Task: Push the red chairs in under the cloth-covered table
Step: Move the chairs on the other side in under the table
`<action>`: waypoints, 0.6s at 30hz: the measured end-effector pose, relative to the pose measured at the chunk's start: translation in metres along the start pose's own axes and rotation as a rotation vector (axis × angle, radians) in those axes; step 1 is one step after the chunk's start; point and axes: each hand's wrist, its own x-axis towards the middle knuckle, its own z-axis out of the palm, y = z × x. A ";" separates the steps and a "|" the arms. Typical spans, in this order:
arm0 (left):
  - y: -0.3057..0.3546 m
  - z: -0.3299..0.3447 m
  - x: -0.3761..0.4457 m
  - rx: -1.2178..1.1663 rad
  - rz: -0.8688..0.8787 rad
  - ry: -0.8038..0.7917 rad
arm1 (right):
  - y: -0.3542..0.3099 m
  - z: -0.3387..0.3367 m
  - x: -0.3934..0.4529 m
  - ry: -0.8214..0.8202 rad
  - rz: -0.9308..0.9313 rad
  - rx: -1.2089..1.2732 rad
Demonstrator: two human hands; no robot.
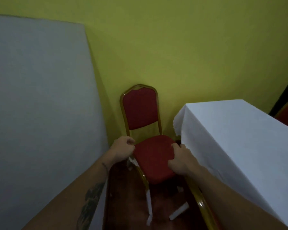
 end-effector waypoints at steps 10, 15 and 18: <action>0.049 -0.058 0.131 0.191 0.026 0.117 | -0.054 -0.057 0.173 -0.023 -0.191 0.091; 0.059 -0.076 0.199 0.227 0.001 0.112 | -0.075 -0.070 0.246 -0.041 -0.187 0.156; 0.060 -0.089 0.247 0.247 0.016 0.114 | -0.091 -0.074 0.296 -0.072 -0.161 0.173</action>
